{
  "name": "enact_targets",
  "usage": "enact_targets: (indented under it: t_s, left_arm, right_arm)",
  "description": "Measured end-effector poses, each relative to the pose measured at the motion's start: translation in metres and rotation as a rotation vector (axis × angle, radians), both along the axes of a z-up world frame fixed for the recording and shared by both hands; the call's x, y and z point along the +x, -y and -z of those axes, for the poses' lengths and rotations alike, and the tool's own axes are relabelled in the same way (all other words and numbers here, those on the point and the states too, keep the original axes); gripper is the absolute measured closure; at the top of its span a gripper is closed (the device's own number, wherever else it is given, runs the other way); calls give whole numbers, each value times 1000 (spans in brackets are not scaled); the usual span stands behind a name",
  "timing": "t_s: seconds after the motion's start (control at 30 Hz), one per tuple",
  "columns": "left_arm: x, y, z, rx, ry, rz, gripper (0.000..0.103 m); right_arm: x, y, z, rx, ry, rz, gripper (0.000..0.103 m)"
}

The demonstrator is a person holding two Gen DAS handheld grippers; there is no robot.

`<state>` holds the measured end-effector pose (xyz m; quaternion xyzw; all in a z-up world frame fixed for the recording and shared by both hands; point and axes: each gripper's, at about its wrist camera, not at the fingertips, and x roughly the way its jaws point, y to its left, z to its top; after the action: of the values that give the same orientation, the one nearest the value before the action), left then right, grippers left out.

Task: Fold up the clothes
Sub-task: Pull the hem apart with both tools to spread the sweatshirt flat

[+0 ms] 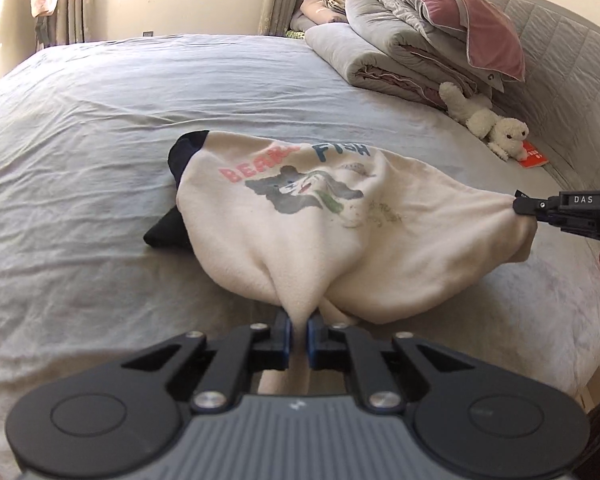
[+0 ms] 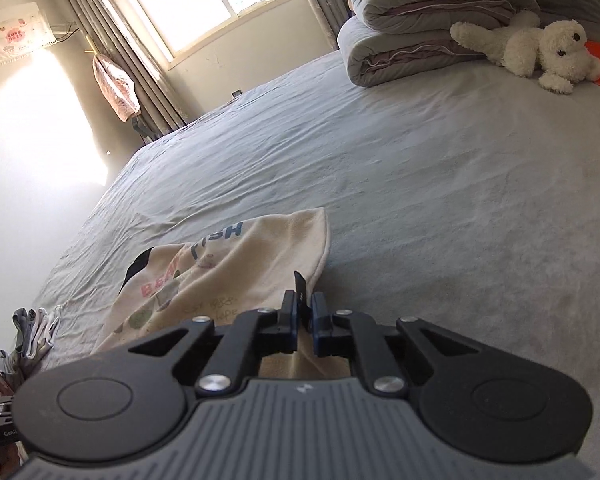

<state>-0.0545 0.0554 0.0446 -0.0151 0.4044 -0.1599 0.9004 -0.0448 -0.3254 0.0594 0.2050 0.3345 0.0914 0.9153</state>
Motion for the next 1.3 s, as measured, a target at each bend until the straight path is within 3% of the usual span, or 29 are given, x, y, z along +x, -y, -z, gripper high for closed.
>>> enact_targets:
  t_s: [0.37,0.53,0.7,0.8,0.83,0.87,0.97,1.03,1.3]
  left_arm:
    - [-44,-16,-11,85,-26,82,96]
    - [-45,-24,4,82,-94,84,95]
    - [-42,-28,24,39,-117,36,93]
    - [-45,-33,28,23,-115,-16,79]
    - [-47,-35,30,16,-118,-34,66]
    - [-50,-38,30,7,-119,-47,58]
    - [-66,-47,30,-52,-123,-70,52]
    - [-76,-55,32,-99,-129,-98,48]
    - [-106,-78,64,-328,-187,-190,48]
  right_arm:
    - [-71,-3,-21,-58,2,-20,94]
    - [-71,-4,-2,-86,-55,-17,93]
    - [-49,-2,36,-89,-148,-1,93]
    - [-41,-2,55,-93,-151,17,93]
    - [-39,0,60,-83,-149,25,92]
    - [-42,3,62,-59,-145,37,91]
    - [-53,14,64,30,-125,65,80]
    - [-62,20,63,64,-106,65,51]
    - [-93,30,65,101,-54,11,47]
